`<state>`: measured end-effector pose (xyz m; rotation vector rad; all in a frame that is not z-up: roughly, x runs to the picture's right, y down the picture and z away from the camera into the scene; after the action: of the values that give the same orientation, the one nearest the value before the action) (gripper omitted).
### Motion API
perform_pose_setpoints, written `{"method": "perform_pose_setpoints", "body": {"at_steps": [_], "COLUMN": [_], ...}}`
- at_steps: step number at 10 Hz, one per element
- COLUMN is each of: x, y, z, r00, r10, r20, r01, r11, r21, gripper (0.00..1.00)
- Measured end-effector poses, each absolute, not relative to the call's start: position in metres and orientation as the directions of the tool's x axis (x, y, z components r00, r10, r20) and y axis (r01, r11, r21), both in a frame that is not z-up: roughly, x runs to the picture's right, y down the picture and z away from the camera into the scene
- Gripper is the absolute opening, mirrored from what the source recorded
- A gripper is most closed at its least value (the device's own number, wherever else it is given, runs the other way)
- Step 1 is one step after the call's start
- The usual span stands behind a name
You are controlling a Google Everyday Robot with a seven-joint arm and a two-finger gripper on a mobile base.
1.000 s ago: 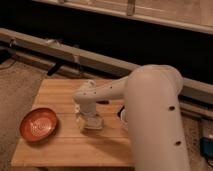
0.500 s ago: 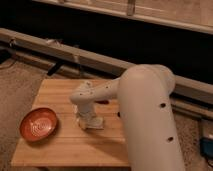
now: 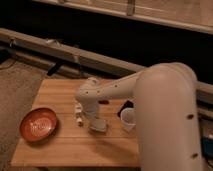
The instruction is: Place the white sponge in the ceramic bowl
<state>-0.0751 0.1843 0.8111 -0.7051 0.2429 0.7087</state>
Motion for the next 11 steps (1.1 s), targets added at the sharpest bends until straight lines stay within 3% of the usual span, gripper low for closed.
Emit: {"method": "perform_pose_setpoints", "body": {"at_steps": [4, 11], "x": [-0.112, -0.262], "y": [0.141, 0.071], "z": [0.767, 0.72], "r00": [0.797, 0.931], "r10": [0.498, 0.355], "r20": [-0.342, -0.085], "r01": [-0.603, -0.345], "r11": [0.611, 0.782], "r21": [-0.513, -0.518], "gripper": [0.0, 0.0]}}
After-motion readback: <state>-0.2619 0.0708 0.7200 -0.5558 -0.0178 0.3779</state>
